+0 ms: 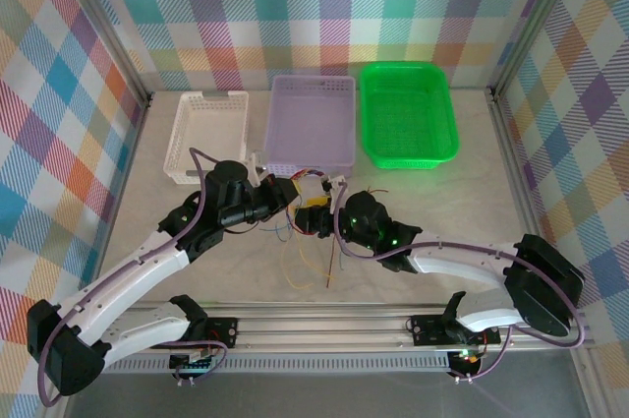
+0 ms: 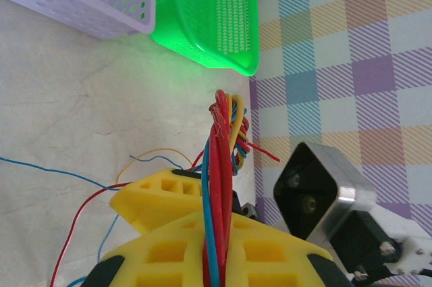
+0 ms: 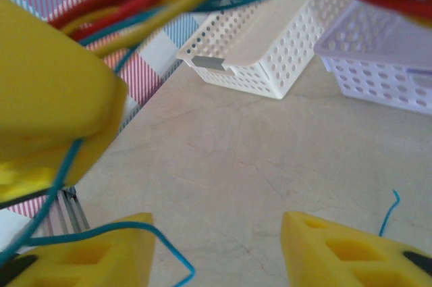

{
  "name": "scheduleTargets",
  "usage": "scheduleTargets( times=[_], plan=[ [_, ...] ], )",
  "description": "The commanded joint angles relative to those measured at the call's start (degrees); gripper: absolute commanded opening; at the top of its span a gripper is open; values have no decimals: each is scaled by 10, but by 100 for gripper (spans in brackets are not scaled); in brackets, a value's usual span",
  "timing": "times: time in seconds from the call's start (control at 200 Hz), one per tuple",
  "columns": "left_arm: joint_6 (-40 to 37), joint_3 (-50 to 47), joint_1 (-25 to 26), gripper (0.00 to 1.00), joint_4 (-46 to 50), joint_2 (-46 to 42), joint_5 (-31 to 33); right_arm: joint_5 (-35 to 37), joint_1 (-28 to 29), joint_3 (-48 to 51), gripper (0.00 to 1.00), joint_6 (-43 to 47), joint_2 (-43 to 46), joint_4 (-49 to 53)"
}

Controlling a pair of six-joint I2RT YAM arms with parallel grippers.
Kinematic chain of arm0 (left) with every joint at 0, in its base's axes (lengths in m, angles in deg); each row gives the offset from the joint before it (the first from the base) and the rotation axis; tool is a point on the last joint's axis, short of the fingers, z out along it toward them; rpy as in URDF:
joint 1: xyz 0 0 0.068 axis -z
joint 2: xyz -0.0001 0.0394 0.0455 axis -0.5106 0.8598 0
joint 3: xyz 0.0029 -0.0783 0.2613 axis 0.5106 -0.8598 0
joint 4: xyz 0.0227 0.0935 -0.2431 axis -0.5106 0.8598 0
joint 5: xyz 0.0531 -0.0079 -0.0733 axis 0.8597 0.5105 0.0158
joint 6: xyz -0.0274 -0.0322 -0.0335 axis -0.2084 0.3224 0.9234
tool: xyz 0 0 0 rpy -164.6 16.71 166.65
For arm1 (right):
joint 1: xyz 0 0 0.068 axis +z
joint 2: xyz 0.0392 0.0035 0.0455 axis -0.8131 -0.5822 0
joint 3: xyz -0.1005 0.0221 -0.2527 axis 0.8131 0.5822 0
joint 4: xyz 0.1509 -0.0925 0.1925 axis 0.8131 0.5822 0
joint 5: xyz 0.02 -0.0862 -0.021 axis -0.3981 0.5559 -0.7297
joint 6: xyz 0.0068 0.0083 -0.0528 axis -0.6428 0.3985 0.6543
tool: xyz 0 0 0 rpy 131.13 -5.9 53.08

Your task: Untangle the cables

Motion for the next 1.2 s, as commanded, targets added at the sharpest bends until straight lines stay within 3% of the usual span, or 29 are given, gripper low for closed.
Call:
scheduleTargets(
  times=[0.0,0.175,0.245,0.39,0.465,0.82,0.9,1.04,1.11,1.195],
  plan=[
    [16,-5,-4,0,-40,-14,1,14,13,-10,45,2,-20,-35],
    [31,-14,-4,0,-57,-22,0,24,26,-11,43,4,-37,-55],
    [32,-16,-4,0,-57,-26,1,29,29,-16,31,13,-38,-48],
    [33,-22,-4,0,-55,-32,0,60,30,-15,17,16,-24,-24],
    [31,-23,-4,0,-49,-37,2,84,31,-19,0,16,-11,11],
    [-20,-15,-5,25,32,-47,19,228,30,-10,0,-13,65,198],
    [-35,-12,-7,24,62,-49,25,263,27,1,0,-16,102,232],
    [-60,-13,-9,8,87,-51,36,261,0,16,0,-6,173,263],
    [-69,-15,-10,9,92,-44,36,248,-11,12,0,8,197,278],
    [-74,-19,-10,20,84,-25,17,227,-16,-5,0,27,213,298]
  ],
)
